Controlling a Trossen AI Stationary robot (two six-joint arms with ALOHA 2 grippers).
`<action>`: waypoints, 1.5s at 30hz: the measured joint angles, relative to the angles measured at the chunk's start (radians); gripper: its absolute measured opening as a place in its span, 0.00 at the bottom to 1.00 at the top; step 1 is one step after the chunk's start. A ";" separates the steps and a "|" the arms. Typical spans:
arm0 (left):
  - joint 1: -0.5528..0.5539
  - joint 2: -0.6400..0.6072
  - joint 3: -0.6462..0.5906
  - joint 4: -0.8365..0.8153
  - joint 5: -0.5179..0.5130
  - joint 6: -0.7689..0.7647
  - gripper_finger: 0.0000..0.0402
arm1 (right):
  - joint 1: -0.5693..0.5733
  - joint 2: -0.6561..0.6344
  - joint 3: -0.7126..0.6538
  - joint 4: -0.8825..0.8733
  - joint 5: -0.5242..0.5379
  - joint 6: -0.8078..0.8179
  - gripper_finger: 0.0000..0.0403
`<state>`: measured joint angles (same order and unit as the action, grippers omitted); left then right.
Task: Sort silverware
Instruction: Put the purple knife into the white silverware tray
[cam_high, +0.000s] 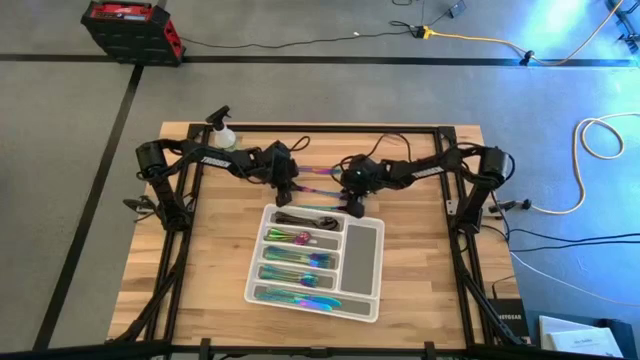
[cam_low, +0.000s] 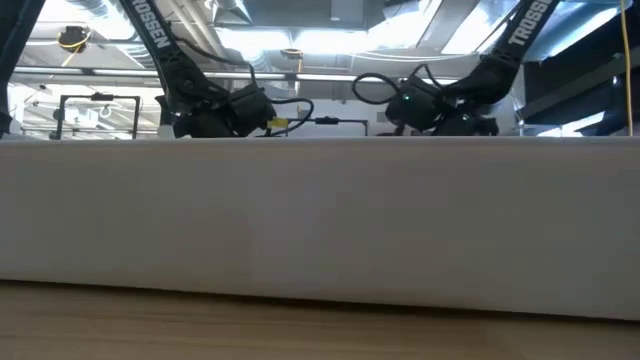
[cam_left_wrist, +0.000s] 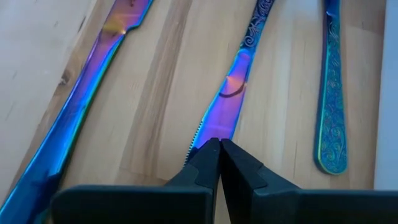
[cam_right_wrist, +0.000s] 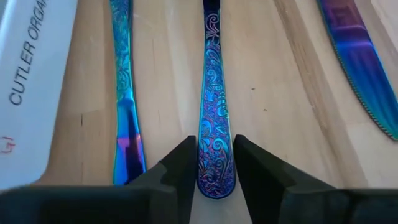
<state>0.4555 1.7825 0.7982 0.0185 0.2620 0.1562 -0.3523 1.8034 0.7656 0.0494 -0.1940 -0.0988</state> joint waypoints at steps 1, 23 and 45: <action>-0.003 0.000 0.000 0.000 0.000 0.000 0.00 | 0.000 0.001 0.012 -0.024 0.000 -0.015 0.23; -0.007 0.001 -0.001 0.027 0.017 -0.004 0.00 | -0.002 0.008 0.062 -0.163 -0.007 -0.180 0.22; -0.016 0.001 0.000 0.031 0.013 -0.019 0.00 | 0.051 0.014 0.140 -0.256 0.086 -0.209 0.22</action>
<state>0.4396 1.7840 0.7979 0.0497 0.2752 0.1368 -0.3016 1.8175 0.9053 -0.2064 -0.1081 -0.3080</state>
